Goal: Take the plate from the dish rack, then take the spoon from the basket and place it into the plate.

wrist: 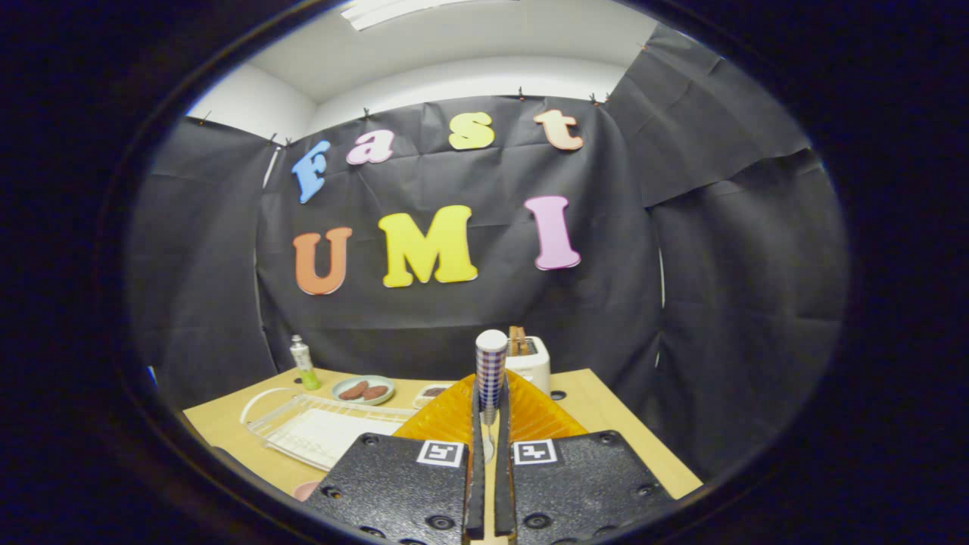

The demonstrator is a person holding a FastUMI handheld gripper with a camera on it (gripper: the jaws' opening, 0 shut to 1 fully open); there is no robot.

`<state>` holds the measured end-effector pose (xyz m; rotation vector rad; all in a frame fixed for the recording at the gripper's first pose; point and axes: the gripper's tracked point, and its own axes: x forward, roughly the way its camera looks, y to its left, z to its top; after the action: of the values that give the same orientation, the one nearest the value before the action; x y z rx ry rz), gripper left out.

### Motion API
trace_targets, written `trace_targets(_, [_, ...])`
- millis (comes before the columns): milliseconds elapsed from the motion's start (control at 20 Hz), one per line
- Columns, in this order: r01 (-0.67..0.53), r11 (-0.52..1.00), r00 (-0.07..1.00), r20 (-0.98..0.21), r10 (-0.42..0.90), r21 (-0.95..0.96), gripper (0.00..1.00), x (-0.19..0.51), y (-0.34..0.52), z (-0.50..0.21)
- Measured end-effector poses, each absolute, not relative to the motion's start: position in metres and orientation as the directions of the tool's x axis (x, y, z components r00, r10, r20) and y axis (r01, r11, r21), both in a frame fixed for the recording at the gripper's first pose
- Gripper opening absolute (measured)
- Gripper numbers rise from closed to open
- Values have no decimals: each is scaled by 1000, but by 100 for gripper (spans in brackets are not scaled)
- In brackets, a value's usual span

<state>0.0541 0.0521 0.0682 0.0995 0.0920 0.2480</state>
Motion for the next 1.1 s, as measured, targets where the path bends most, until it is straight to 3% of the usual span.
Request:
trace_targets(550, [-371,925,899,-217,380,82,11,-11,179,-32])
trace_targets(1100, [-415,897,839,-317,441,152,13,-24,215,-101])
